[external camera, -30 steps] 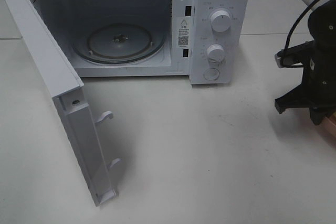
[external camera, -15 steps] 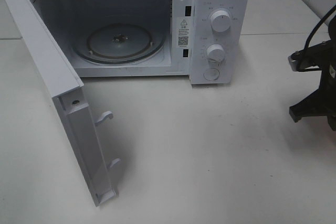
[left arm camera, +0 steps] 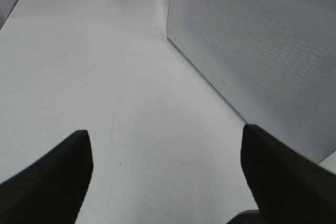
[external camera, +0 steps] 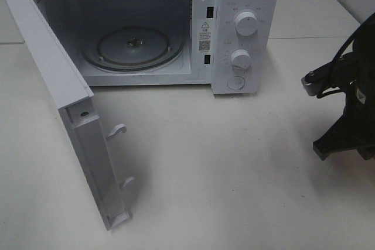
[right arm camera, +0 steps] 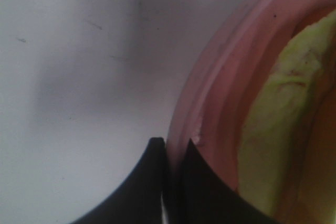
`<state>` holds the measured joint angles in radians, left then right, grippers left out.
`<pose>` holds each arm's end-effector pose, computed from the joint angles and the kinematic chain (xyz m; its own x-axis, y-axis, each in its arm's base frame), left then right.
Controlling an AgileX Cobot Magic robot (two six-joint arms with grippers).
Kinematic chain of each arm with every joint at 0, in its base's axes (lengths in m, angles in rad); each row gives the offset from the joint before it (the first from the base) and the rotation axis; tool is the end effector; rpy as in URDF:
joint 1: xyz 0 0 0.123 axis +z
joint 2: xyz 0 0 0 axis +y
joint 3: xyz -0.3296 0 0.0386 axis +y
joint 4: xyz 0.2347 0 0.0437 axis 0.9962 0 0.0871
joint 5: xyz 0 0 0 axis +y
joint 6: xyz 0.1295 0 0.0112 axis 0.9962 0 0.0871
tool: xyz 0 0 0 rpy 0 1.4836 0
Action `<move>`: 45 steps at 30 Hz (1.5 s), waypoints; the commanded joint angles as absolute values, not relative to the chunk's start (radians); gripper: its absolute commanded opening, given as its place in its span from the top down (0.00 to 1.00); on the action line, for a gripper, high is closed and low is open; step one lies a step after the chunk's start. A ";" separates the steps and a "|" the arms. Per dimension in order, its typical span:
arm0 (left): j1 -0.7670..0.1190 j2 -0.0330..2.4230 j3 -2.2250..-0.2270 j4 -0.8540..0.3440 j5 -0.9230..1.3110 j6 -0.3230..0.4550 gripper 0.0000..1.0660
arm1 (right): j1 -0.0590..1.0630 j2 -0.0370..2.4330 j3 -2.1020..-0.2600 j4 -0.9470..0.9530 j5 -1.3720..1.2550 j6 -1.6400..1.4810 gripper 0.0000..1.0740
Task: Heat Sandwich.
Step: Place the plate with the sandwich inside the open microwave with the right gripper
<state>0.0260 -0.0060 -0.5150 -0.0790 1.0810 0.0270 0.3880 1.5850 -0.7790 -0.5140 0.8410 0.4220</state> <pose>-0.0323 -0.0099 0.2553 -0.4544 -0.0220 -0.8905 0.0314 0.9987 -0.0407 0.2466 0.0493 0.1924 -0.9411 -0.3224 -0.1024 -0.2671 0.8940 -0.3596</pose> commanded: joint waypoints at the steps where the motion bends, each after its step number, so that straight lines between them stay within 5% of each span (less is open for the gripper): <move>1: 0.023 -0.022 -0.513 -0.082 1.069 0.023 0.31 | 0.443 1.549 -0.756 -0.536 0.865 0.435 1.00; 27: 0.023 -0.022 -0.513 -0.082 1.069 0.023 0.31 | 0.957 1.454 -0.740 -0.597 0.969 0.432 0.99; 45: 0.023 -0.022 -0.513 -0.082 1.069 0.023 0.31 | 1.063 1.454 -0.740 -0.660 0.902 0.244 0.98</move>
<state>0.0260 -0.0060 -0.5150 -0.0790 1.0810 0.0270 1.0580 1.4640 -0.7410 -0.6100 0.9200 0.3060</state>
